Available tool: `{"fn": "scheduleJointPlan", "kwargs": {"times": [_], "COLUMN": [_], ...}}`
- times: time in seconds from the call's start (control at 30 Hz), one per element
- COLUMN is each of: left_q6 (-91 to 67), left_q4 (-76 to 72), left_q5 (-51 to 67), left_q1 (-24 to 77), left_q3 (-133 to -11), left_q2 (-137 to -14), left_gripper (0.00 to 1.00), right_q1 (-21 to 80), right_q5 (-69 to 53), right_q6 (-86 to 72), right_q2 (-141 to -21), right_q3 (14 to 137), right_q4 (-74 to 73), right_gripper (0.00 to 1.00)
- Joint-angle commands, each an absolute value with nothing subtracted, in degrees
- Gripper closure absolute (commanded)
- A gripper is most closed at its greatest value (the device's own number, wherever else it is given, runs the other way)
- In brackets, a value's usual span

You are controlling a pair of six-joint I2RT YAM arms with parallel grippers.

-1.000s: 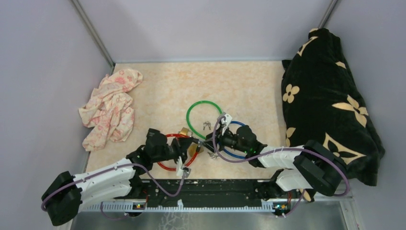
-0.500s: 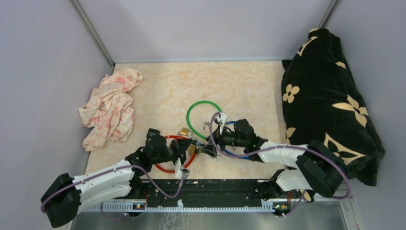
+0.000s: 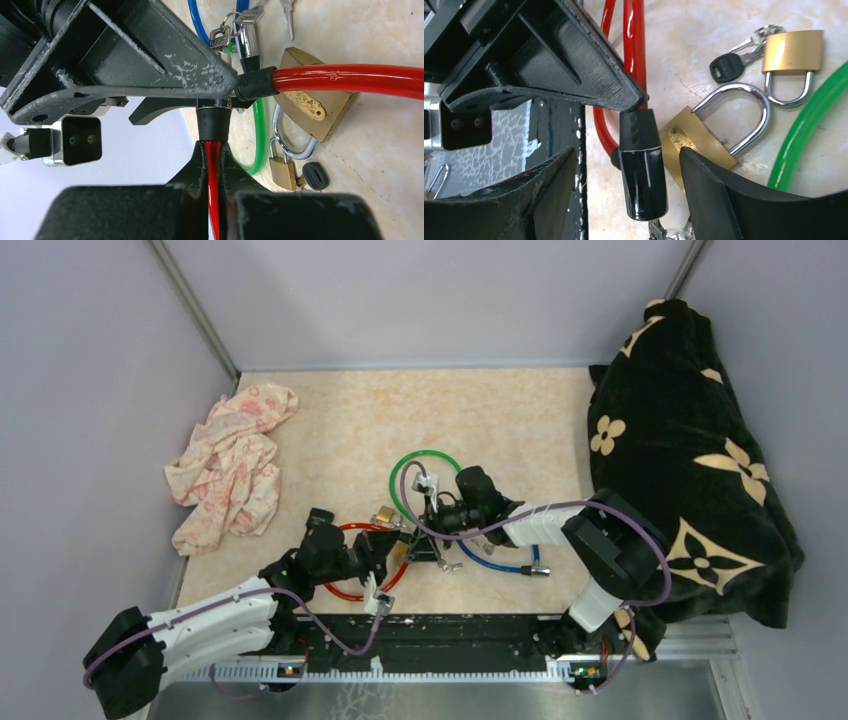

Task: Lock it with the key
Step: Lock the lock.

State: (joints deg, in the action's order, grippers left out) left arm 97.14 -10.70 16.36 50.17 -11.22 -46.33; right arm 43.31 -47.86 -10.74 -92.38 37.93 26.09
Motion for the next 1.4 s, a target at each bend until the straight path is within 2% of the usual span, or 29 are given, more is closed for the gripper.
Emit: {"fn": "scheduleJointPlan", "kwargs": {"times": [0.0,0.1,0.23,0.47,0.53,0.57,0.63,0.67,0.7,0.8,0.9,1.03,1.17,1.37], "left_q6": [97.89,97.9,97.9,97.78,97.21,96.3,93.45,91.67,90.14,85.14,74.78,60.17,49.05,41.05], "left_q4": [-11.6,-11.87,-12.19,-11.37,-9.51,-8.29,-4.18,-2.32,-0.88,5.01,10.59,18.85,21.55,21.46], "left_q5": [17.58,17.58,17.61,18.21,19.18,19.94,22.4,23.34,23.92,24.54,26.02,28.62,29.0,28.25], "left_q1": [50.71,50.71,50.71,50.71,50.71,50.78,50.71,50.71,50.71,50.67,50.4,49.32,48.08,43.78], "left_q3": [-10.59,-10.48,-10.46,-10.78,-11.28,-11.73,-13.25,-13.95,-14.66,-18.07,-24.71,-35.29,-39.6,-37.8], "left_q2": [-45.4,-45.44,-45.45,-44.82,-44.07,-43.54,-41.82,-41.3,-40.83,-40.97,-42.54,-46.29,-46.35,-45.87], "left_gripper": [1.0,1.0,1.0,1.0,1.0,1.0,0.69,0.57,0.49,0.32,0.2,0.16,0.16,0.26], "right_q1": [43.99,44.78,44.87,44.85,44.91,44.85,44.91,44.87,44.87,45.44,46.77,47.94,50.4,53.78], "right_q5": [-53.41,-53.35,-53.9,-52.95,-51.74,-50.93,-49.06,-47.87,-46.7,-42.25,-37.46,-31.35,-25.68,-22.16], "right_q6": [-7.94,-7.37,-11.15,-13.84,-13.57,-13.32,-12.11,-11.28,-10.23,-4.75,3.16,10.17,17.42,22.89], "right_q2": [-94.04,-95.72,-98.01,-96.91,-95.71,-95.03,-93.75,-92.98,-92.2,-89.05,-86.82,-82.71,-78.98,-73.99], "right_q3": [40.61,41.65,41.96,41.13,40.69,40.55,40.44,40.39,40.39,41.25,43.32,45.86,48.2,47.26], "right_q4": [26.44,25.08,28.86,33.38,33.43,33.24,31.85,30.86,29.71,23.51,16.17,8.16,1.11,0.2], "right_gripper": [0.27,0.31,0.57,0.94,1.0,1.0,1.0,1.0,1.0,1.0,1.0,1.0,1.0,1.0]}}
